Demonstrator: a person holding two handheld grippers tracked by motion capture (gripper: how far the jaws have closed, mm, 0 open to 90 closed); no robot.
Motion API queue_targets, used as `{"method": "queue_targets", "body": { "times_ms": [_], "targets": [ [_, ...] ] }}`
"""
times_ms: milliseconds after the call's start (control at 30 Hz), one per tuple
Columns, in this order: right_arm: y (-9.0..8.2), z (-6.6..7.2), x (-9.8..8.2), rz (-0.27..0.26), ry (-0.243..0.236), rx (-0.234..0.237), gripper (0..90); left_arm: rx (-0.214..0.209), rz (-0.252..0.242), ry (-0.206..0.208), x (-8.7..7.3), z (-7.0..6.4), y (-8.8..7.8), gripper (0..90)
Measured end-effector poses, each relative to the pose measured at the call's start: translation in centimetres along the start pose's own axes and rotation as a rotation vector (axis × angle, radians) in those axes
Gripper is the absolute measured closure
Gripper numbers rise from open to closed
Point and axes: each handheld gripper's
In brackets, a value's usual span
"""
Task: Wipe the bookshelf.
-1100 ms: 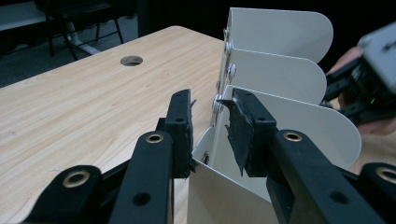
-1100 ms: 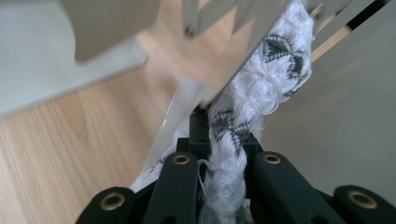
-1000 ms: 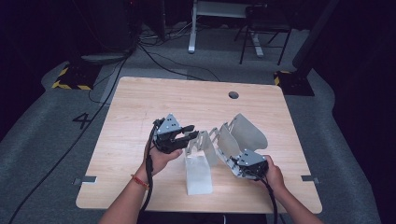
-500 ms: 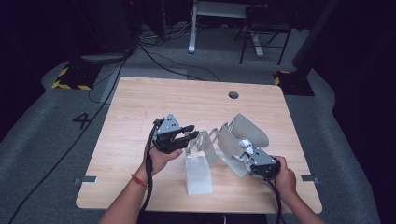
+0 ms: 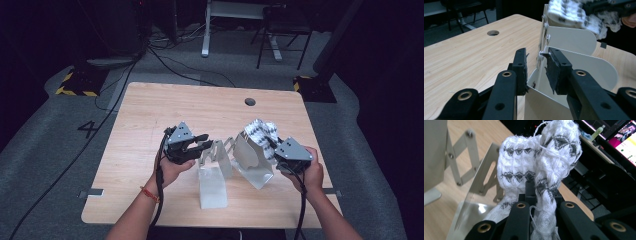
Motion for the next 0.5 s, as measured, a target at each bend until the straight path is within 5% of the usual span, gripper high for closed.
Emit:
{"method": "queue_targets", "body": {
  "times_ms": [200,500],
  "targets": [
    [1.4,0.8,0.4,0.006,-0.006,0.024,83.7,0.001,0.0,-0.002,0.0,0.0,0.0,69.9],
    [4.2,3.0,-2.1,0.1,-0.042,0.09,83.7,0.0,-0.001,-0.002,0.0,0.0,0.0,69.9]
  ]
}}
Point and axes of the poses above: each handheld gripper's, and its own axes: y roughly forward along the jaws, x roughly out of its top, z roughly to its left, and after that the axes turned 14 degrees about z, right-handed
